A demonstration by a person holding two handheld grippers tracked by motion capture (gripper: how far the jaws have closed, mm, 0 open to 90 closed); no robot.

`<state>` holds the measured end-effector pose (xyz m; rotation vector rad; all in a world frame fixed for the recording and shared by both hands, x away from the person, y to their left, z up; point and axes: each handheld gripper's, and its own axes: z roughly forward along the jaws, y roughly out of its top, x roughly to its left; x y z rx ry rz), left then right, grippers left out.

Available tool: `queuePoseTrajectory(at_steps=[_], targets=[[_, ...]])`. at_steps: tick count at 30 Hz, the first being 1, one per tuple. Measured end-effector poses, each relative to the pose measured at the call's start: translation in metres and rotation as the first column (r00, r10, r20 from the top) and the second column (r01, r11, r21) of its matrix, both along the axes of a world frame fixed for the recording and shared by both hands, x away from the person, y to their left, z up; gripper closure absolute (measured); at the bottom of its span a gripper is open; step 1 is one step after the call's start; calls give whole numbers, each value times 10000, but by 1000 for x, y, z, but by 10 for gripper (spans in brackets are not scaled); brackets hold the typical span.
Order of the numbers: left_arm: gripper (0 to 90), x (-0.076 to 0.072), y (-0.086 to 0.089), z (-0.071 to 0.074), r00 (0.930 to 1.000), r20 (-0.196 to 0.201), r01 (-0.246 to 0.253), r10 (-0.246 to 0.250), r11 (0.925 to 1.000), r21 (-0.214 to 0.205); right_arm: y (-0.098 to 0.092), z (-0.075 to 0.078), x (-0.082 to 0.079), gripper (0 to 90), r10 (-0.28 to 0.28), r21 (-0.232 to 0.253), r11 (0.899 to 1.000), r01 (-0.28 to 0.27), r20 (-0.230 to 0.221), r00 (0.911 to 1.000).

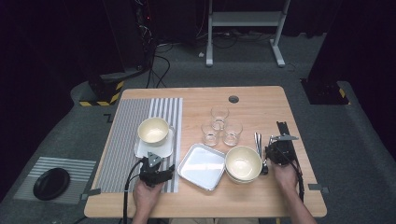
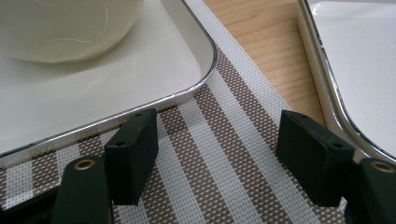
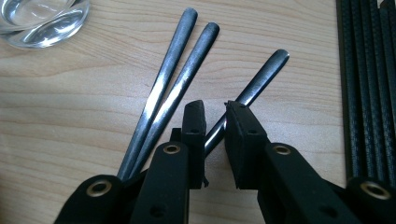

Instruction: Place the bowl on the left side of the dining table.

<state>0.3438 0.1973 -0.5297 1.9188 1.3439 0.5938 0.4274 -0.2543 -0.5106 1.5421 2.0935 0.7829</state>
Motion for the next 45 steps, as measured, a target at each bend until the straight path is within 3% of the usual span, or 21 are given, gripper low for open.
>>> queuePoseTrajectory(at_steps=[2, 19, 22, 30, 40, 45], targets=[[300, 1, 1, 1, 9999, 42, 152, -153, 9997, 178, 0, 0, 1, 780, 34, -38, 10000, -34, 25, 10000], [300, 0, 0, 0, 10000, 6, -9, 9, 10000, -13, 1, 1, 5, 804, 22, -24, 10000, -22, -86, 10000], [300, 0, 1, 0, 9999, 29, 108, -108, 9999, 105, 1, 1, 5, 805, 7, 4, 10000, -7, -114, 9999], [300, 1, 1, 0, 9999, 39, 143, -144, 9998, 167, 2, 2, 4, 766, 119, -96, 9999, -121, -168, 9998], [300, 1, 2, 1, 9998, 10, 179, -179, 9996, 220, 0, 5, 0, 676, 89, 76, 9999, -85, -625, 9980], [300, 1, 2, 1, 9998, 11, 177, -178, 9996, 214, 0, 6, -4, 674, 169, -65, 9998, -174, -785, 9968]])
